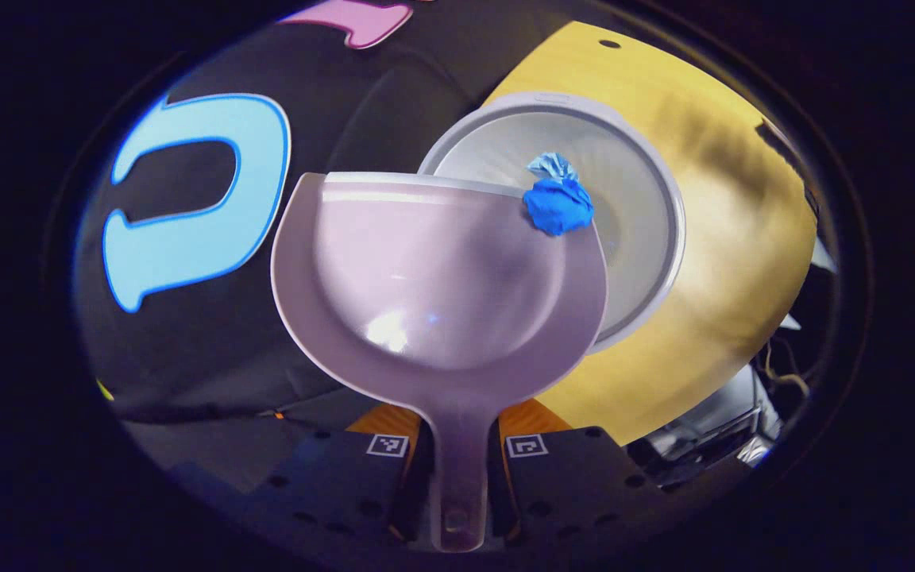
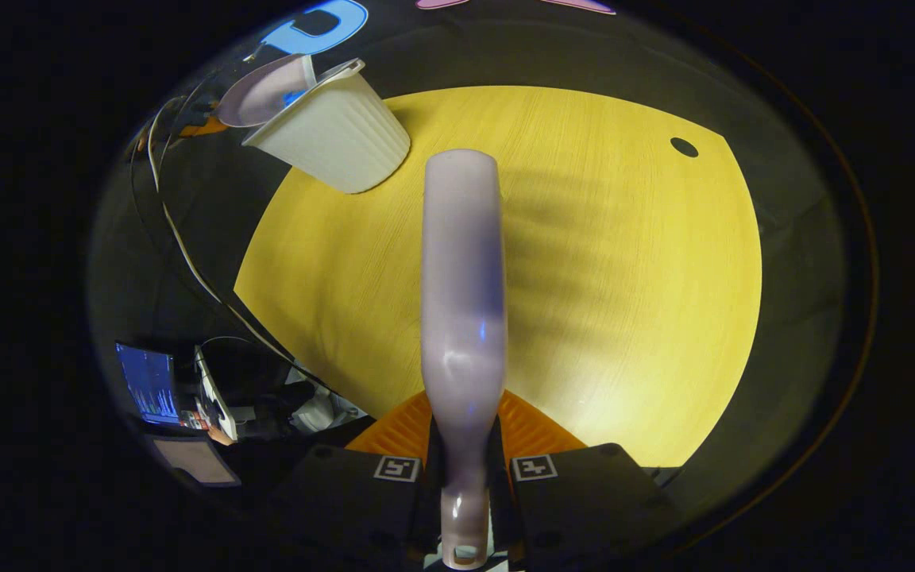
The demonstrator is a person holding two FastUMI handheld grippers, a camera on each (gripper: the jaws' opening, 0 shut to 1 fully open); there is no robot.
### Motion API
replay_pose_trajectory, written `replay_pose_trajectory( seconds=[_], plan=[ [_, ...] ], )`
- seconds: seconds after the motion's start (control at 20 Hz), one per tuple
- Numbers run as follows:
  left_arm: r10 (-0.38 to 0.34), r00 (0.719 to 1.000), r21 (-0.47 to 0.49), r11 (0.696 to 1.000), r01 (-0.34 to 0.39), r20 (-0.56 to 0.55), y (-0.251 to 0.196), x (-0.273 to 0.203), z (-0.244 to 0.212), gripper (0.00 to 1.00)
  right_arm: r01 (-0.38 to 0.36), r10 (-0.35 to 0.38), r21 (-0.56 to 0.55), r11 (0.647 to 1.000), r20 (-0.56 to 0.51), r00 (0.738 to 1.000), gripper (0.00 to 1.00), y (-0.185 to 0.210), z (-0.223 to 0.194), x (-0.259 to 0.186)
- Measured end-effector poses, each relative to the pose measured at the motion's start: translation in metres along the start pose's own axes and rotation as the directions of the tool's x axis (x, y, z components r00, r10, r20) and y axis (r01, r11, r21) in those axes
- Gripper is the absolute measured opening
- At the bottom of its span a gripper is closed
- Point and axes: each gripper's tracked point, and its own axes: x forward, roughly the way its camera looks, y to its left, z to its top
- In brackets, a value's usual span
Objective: Pick up the small broom and dustpan from the desktop, sweep the trash into the dustpan with the broom, and then empty the trash into the garbage bin.
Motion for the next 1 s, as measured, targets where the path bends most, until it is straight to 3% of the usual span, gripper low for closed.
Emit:
replay_pose_trajectory(
  seconds=[0.15,0.25,0.35,0.4,0.5,0.6,0.8,0.95,1.0],
  plan=[
    [-0.005,0.999,-0.026,1.0,0.005,0.035,-0.058,-0.005,0.001,0.29,0.001,-0.001,0.019,1.0,0.014,1.0,0.28,0.002,0.001,-0.001],
    [0.052,0.992,-0.111,0.993,-0.04,0.115,-0.083,-0.005,-0.007,0.29,0.007,-0.008,0.036,0.999,0.024,1.0,0.28,0.002,0.002,-0.001],
    [0.132,0.964,-0.216,0.973,-0.082,0.233,-0.114,-0.017,-0.013,0.29,0.036,-0.038,0.044,0.998,0.043,0.998,0.28,-0.002,0.006,0.0],
    [0.136,0.947,-0.26,0.964,-0.059,0.291,-0.136,-0.024,-0.011,0.29,0.06,-0.063,0.053,0.997,0.053,0.997,0.28,-0.004,0.007,0.0],
    [0.088,0.91,-0.329,0.943,0.056,0.406,-0.183,-0.049,-0.007,0.28,0.054,-0.061,0.096,0.994,0.069,0.996,0.28,0.001,0.011,-0.003],
    [0.064,0.85,-0.35,0.925,0.145,0.522,-0.231,-0.081,0.0,0.28,0.063,-0.074,0.122,0.99,0.086,0.994,0.28,0.0,0.014,-0.001],
    [-0.044,0.715,-0.274,0.906,0.323,0.698,-0.341,-0.137,0.029,0.28,0.136,-0.16,0.167,0.977,0.143,0.977,0.28,-0.007,0.02,0.001],
    [-0.179,0.631,-0.228,0.83,0.509,0.755,-0.449,-0.151,0.06,0.27,0.092,-0.141,0.278,0.956,0.159,0.977,0.28,-0.004,0.015,0.008],
    [-0.208,0.626,-0.245,0.793,0.558,0.752,-0.476,-0.143,0.071,0.28,0.089,-0.141,0.306,0.948,0.152,0.978,0.28,-0.005,0.011,0.01]
  ],
)
